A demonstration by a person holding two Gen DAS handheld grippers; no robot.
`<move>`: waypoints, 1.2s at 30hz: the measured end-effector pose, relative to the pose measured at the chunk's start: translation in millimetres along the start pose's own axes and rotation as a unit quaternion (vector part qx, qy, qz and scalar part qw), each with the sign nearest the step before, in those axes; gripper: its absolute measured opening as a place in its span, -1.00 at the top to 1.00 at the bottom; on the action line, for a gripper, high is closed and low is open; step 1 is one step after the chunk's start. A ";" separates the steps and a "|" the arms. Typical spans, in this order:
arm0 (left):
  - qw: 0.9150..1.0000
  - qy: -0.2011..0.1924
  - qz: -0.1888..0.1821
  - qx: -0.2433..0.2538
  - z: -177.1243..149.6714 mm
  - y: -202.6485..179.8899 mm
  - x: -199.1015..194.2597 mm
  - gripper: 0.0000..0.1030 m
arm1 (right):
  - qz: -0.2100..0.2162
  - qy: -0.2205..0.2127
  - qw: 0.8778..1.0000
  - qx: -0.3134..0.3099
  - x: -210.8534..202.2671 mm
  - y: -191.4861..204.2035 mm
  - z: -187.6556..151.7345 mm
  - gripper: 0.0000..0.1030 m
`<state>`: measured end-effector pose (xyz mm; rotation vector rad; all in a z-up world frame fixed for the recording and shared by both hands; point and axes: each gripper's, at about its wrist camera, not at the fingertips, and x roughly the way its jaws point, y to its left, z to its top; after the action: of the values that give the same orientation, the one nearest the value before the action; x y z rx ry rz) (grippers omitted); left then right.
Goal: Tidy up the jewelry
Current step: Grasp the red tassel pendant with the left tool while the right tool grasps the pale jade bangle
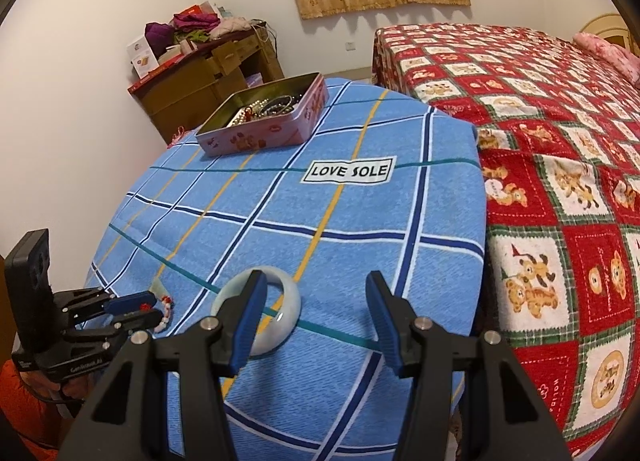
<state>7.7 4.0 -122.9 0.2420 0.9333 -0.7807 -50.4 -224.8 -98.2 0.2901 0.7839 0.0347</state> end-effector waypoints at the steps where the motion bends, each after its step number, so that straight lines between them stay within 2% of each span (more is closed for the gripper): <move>1: 1.000 0.002 -0.005 0.001 0.1 -0.3 -0.5 0.41 | 0.000 0.001 1.000 0.000 0.0 0.0 0.0 -0.07; 4: 1.000 0.003 -0.015 0.002 -1.7 0.0 -4.0 0.34 | 0.000 0.001 1.000 -0.001 -0.7 0.0 -0.8 -0.07; 8: 1.000 -0.002 -0.022 0.010 -7.3 -0.6 -12.0 0.11 | 0.001 0.000 1.000 0.003 -0.2 -1.2 -0.8 -0.07; 15: 0.999 -0.025 -0.030 0.036 -15.5 -4.0 -28.7 -0.02 | 0.009 0.006 1.000 0.005 0.6 -3.6 -1.3 -0.07; 19: 0.996 -0.031 -0.056 0.060 -15.6 -8.8 -33.8 -0.03 | 0.010 0.014 1.000 0.003 4.2 -2.8 -4.4 -0.07; 24: 0.995 -0.014 -0.054 0.087 -11.4 -18.4 -16.7 -0.04 | 0.010 0.013 1.000 0.005 4.0 -2.7 -4.2 -0.07; 27: 0.996 -0.004 -0.047 0.082 -12.7 -18.4 -6.1 -0.04 | 0.009 0.011 1.000 0.003 1.9 -2.9 -3.9 -0.07; 32: 0.996 -0.007 -0.066 0.059 -12.3 -12.3 -5.9 -0.03 | 0.010 0.018 1.000 0.009 6.1 -6.6 -4.6 -0.07; 34: 0.996 -0.006 -0.065 0.056 -12.3 -12.3 -5.7 0.03 | 0.012 0.021 1.000 0.013 8.3 -7.5 -5.4 -0.07; 36: 0.996 -0.006 -0.070 0.050 -11.4 -11.7 -5.5 0.24 | 0.015 0.022 1.000 0.015 9.2 -7.2 -6.0 -0.07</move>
<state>-9.6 4.3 -123.8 0.2612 0.9086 -0.9591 -48.7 -228.9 -110.5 0.3308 0.8244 0.0565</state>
